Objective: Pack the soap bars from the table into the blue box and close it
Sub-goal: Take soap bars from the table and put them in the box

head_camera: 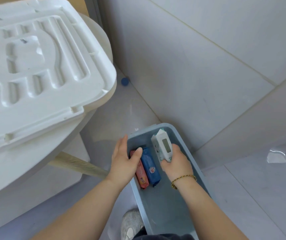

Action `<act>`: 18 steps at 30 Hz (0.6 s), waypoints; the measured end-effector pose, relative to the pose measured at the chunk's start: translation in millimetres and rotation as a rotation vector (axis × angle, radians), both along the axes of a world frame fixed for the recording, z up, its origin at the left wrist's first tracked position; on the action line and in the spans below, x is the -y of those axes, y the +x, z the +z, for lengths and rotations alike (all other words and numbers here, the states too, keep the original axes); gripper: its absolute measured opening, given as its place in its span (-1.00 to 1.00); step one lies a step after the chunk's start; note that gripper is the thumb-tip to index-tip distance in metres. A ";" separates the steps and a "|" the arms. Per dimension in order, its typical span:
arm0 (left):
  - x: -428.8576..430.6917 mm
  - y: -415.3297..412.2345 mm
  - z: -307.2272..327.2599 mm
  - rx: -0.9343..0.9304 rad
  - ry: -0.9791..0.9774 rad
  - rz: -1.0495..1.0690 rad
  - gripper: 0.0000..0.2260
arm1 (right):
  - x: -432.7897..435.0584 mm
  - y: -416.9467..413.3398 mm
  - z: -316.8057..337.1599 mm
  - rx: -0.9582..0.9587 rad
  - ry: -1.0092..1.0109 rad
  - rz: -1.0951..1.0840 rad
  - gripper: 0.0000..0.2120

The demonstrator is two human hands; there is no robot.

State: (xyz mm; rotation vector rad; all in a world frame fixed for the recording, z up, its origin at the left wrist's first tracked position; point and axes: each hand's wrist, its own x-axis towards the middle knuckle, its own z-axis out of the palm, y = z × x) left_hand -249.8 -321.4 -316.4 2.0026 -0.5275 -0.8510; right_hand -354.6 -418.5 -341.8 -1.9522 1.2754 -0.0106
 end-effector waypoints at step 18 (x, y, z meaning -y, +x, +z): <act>-34.3 11.8 -43.5 0.379 0.482 -0.511 -0.44 | -9.6 7.5 -84.5 -0.021 0.297 0.030 -0.58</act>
